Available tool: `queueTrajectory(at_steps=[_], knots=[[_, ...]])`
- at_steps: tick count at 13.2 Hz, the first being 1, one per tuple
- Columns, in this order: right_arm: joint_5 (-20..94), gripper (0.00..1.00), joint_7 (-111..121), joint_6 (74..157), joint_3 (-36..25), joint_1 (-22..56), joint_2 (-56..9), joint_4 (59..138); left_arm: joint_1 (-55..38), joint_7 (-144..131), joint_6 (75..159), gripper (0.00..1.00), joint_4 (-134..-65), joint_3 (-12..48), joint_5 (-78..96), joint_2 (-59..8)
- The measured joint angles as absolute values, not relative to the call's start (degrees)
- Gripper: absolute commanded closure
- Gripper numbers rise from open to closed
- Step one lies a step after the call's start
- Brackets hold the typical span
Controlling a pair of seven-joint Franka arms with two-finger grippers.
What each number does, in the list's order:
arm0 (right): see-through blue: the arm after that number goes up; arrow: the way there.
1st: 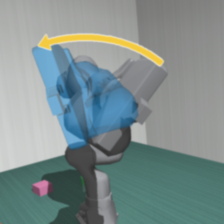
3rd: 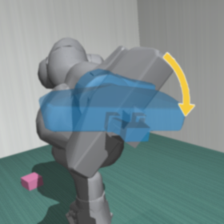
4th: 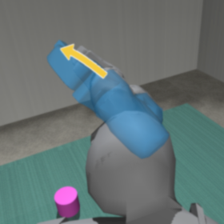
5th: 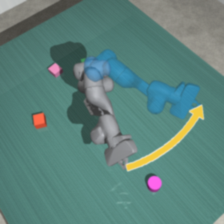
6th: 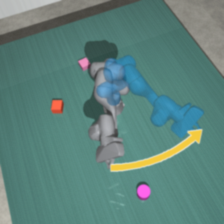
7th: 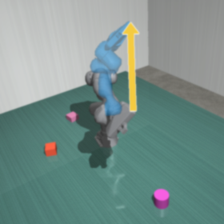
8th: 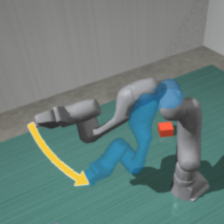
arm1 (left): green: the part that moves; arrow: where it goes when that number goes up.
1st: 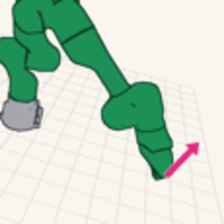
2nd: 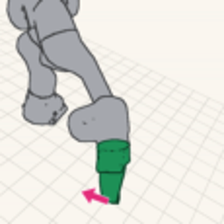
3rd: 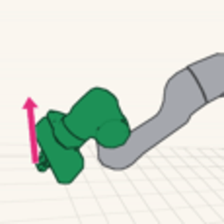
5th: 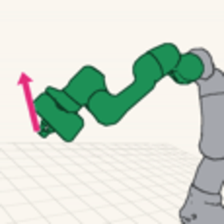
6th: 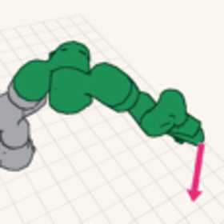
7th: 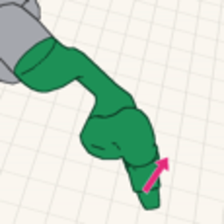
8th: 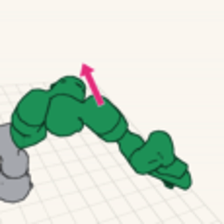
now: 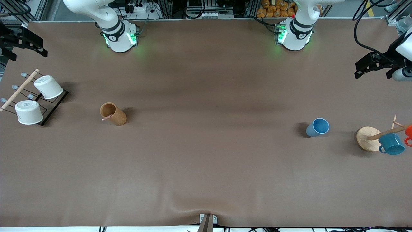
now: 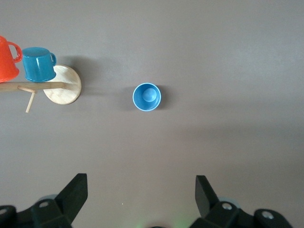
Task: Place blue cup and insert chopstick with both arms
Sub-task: 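Reach the left gripper down and grasp the small blue cup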
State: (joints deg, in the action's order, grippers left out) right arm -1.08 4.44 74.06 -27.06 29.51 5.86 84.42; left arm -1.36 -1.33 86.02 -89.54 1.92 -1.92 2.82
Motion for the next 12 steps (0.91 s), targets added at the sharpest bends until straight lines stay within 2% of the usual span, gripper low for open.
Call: queueTrajectory(at_steps=[4,7,9,10,12], knots=[[-1.2,0.00,4.4,74.1,-27.0,29.5,5.9,84.4,-1.3,-1.3,86.0,0.00,-89.5,1.8,-1.9,2.6],[-1.2,0.00,4.4,74.0,-26.4,28.9,5.8,84.5,-1.3,-1.3,86.1,0.00,-90.0,1.8,-1.9,-0.6],[-1.3,0.00,4.4,74.0,-19.8,21.5,5.7,84.5,-1.2,-1.6,88.8,0.00,-91.3,1.8,-1.9,-4.9],[-1.3,0.00,4.5,74.0,-16.1,17.2,5.7,84.5,-0.4,-1.9,92.2,0.00,-92.9,1.7,-2.0,-7.1],[-1.2,0.00,4.6,74.0,-12.9,12.9,5.7,84.5,2.4,-2.0,101.7,0.00,-98.5,1.6,-2.0,-10.3]])
